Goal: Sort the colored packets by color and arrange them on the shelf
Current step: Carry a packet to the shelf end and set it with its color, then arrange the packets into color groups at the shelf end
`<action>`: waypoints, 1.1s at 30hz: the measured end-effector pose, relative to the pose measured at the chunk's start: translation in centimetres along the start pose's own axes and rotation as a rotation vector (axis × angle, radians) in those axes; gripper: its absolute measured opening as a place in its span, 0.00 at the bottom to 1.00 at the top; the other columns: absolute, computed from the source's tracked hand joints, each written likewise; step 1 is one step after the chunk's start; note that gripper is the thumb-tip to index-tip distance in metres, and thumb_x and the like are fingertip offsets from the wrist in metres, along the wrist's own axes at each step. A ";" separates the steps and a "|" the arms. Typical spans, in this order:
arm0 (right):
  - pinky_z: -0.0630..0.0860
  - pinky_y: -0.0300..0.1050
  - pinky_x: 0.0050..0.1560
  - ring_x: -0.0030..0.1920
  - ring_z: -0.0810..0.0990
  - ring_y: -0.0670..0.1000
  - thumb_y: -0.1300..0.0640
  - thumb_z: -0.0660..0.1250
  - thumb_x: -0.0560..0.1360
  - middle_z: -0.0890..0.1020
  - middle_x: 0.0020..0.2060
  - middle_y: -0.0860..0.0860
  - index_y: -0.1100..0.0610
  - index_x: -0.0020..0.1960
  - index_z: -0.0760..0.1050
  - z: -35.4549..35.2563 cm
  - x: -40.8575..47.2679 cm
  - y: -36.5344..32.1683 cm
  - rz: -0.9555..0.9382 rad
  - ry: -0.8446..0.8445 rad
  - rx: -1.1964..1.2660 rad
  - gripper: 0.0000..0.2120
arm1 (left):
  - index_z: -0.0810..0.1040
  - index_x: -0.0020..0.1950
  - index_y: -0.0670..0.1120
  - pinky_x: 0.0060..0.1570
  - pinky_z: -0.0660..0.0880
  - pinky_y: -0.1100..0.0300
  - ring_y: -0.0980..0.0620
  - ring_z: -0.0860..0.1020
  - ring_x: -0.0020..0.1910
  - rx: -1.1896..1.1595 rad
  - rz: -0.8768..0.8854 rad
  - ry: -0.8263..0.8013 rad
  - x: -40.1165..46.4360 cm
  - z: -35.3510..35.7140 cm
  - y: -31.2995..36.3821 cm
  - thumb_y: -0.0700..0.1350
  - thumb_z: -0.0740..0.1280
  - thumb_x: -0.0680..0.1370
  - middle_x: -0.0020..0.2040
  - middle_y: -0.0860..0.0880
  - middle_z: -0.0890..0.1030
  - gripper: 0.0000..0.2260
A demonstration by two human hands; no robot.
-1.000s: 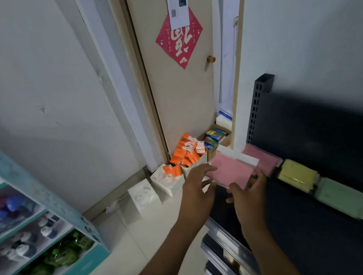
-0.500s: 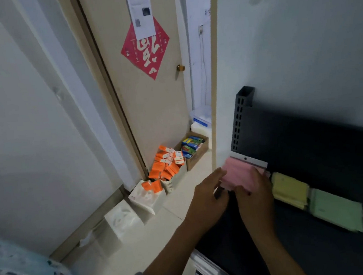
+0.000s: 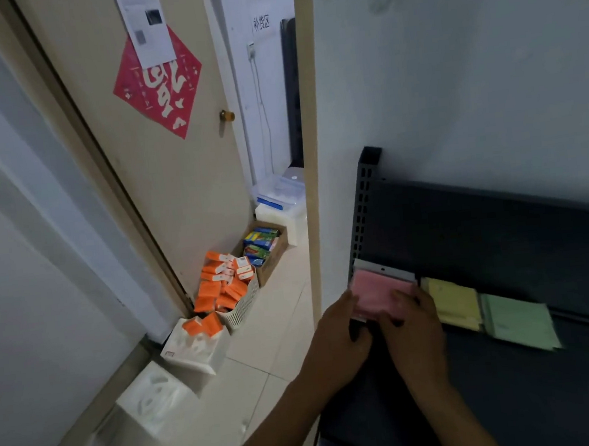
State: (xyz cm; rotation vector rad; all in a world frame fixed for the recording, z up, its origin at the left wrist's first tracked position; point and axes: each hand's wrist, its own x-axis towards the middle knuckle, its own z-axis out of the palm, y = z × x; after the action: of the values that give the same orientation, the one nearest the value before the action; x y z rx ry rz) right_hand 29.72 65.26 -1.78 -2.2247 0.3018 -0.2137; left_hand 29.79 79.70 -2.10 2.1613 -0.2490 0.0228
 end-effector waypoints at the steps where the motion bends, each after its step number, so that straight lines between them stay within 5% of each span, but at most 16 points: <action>1: 0.69 0.45 0.67 0.73 0.70 0.52 0.53 0.67 0.80 0.60 0.79 0.49 0.55 0.74 0.71 0.0 -0.1 0.0 -0.004 0.011 -0.023 0.23 | 0.62 0.79 0.50 0.63 0.47 0.84 0.63 0.62 0.73 -0.002 0.009 -0.008 0.1 -0.1 -0.3 0.43 0.65 0.81 0.78 0.53 0.66 0.27; 5: 0.72 0.45 0.62 0.65 0.76 0.55 0.51 0.69 0.79 0.63 0.76 0.51 0.55 0.73 0.71 -0.5 -0.4 -0.2 0.006 0.063 -0.090 0.24 | 0.64 0.78 0.54 0.64 0.47 0.82 0.61 0.60 0.76 -0.004 0.058 -0.008 0.3 0.0 -1.0 0.46 0.66 0.80 0.78 0.55 0.63 0.26; 9: 0.74 0.43 0.54 0.49 0.75 0.49 0.54 0.69 0.79 0.65 0.71 0.51 0.55 0.71 0.72 -1.3 -1.0 -1.0 0.020 0.159 -0.054 0.21 | 0.73 0.67 0.51 0.63 0.58 0.80 0.59 0.68 0.67 -0.036 0.166 0.080 0.6 -0.7 -0.1 0.42 0.68 0.78 0.68 0.52 0.72 0.18; 15: 0.73 0.42 0.53 0.50 0.75 0.47 0.61 0.69 0.79 0.70 0.58 0.48 0.54 0.63 0.78 -2.5 -2.7 -1.1 -0.065 0.310 0.015 0.13 | 0.74 0.54 0.50 0.54 0.70 0.72 0.57 0.73 0.55 -0.099 0.268 0.131 1.6 -0.4 2.1 0.49 0.65 0.78 0.55 0.52 0.75 0.07; 18: 0.71 0.42 0.52 0.48 0.74 0.47 0.64 0.68 0.78 0.71 0.55 0.49 0.56 0.61 0.79 -3.2 -4.1 -0.4 -0.049 0.415 -0.019 0.12 | 0.74 0.49 0.49 0.46 0.74 0.66 0.58 0.74 0.47 -0.181 0.341 0.179 0.8 0.3 3.3 0.43 0.68 0.77 0.48 0.54 0.74 0.04; 21: 0.71 0.42 0.51 0.47 0.72 0.44 0.66 0.69 0.77 0.72 0.53 0.49 0.56 0.59 0.80 -4.1 -5.8 1.0 -0.022 0.507 -0.060 0.12 | 0.75 0.46 0.48 0.37 0.74 0.59 0.55 0.75 0.38 -0.274 0.419 0.190 -0.4 1.3 4.3 0.43 0.66 0.76 0.40 0.53 0.75 0.01; 24: 0.70 0.42 0.45 0.39 0.72 0.44 0.65 0.69 0.78 0.73 0.51 0.49 0.55 0.58 0.80 -5.4 -7.6 2.5 0.061 0.554 -0.092 0.11 | 0.75 0.45 0.50 0.28 0.70 0.61 0.58 0.72 0.29 -0.344 0.470 0.155 -1.3 2.7 5.3 0.45 0.65 0.76 0.32 0.56 0.73 0.01; 30: 0.69 0.43 0.39 0.35 0.74 0.46 0.64 0.66 0.80 0.75 0.48 0.51 0.48 0.53 0.76 -9.2 -10.4 4.7 0.271 0.694 -0.105 0.11 | 0.72 0.43 0.53 0.28 0.61 0.62 0.58 0.65 0.25 -0.403 0.526 -0.062 -2.1 5.8 7.9 0.46 0.64 0.76 0.27 0.56 0.67 0.03; 33: 0.71 0.47 0.36 0.33 0.76 0.48 0.67 0.67 0.78 0.80 0.36 0.52 0.52 0.48 0.75 -11.3 -11.7 5.5 0.354 0.811 -0.030 0.10 | 0.71 0.40 0.54 0.29 0.61 0.64 0.55 0.68 0.26 -0.343 0.564 -0.178 -2.3 7.2 9.8 0.52 0.63 0.78 0.28 0.55 0.69 0.08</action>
State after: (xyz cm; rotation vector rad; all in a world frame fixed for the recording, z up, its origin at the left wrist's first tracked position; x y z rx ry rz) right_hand 14.85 56.90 0.30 -1.9691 1.1218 -0.9156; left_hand 25.15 68.80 1.50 1.6953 -0.8923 0.1013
